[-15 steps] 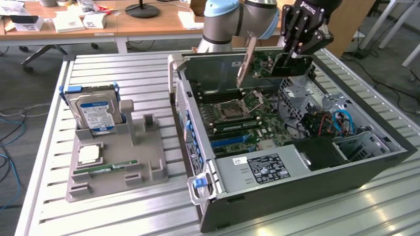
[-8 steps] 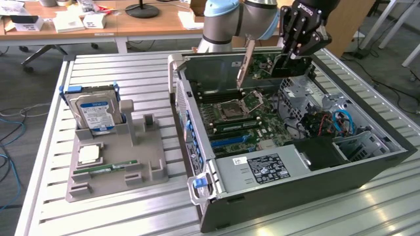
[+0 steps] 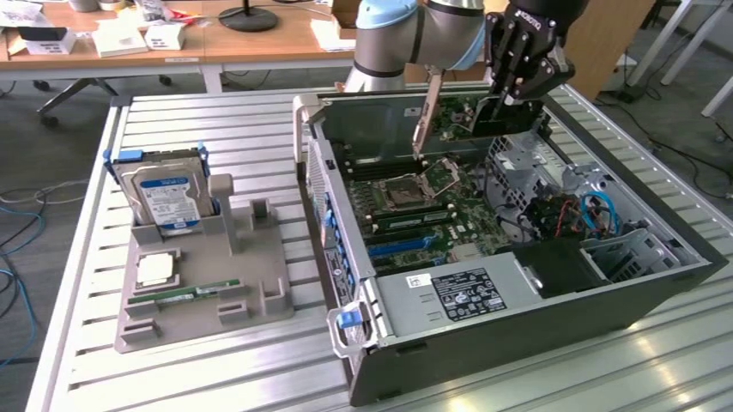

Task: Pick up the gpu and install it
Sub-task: 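Insert the gpu into the slot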

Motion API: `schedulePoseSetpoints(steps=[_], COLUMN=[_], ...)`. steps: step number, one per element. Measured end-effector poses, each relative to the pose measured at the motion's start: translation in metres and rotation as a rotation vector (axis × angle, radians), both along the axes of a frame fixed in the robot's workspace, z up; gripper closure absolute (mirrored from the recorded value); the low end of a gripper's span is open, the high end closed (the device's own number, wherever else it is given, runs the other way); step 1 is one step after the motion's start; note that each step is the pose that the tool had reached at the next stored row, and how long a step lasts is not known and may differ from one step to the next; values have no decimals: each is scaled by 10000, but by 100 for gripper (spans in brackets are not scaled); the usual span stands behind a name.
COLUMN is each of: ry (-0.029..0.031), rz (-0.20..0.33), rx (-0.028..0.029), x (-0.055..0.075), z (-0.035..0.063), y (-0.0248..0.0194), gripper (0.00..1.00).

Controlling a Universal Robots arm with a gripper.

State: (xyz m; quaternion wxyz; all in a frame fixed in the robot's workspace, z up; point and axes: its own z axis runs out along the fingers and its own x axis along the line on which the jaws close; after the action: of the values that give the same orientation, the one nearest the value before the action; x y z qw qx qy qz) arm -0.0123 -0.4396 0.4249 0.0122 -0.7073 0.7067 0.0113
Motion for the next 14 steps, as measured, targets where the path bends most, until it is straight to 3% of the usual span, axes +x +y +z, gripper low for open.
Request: schedulePoseSetpoints(steps=[6, 14], ry=[-5, -10], rz=[0, 0], rx=[3, -1], x=[-1, -10], z=[-13, -121], y=[0, 0], gripper=[74, 74])
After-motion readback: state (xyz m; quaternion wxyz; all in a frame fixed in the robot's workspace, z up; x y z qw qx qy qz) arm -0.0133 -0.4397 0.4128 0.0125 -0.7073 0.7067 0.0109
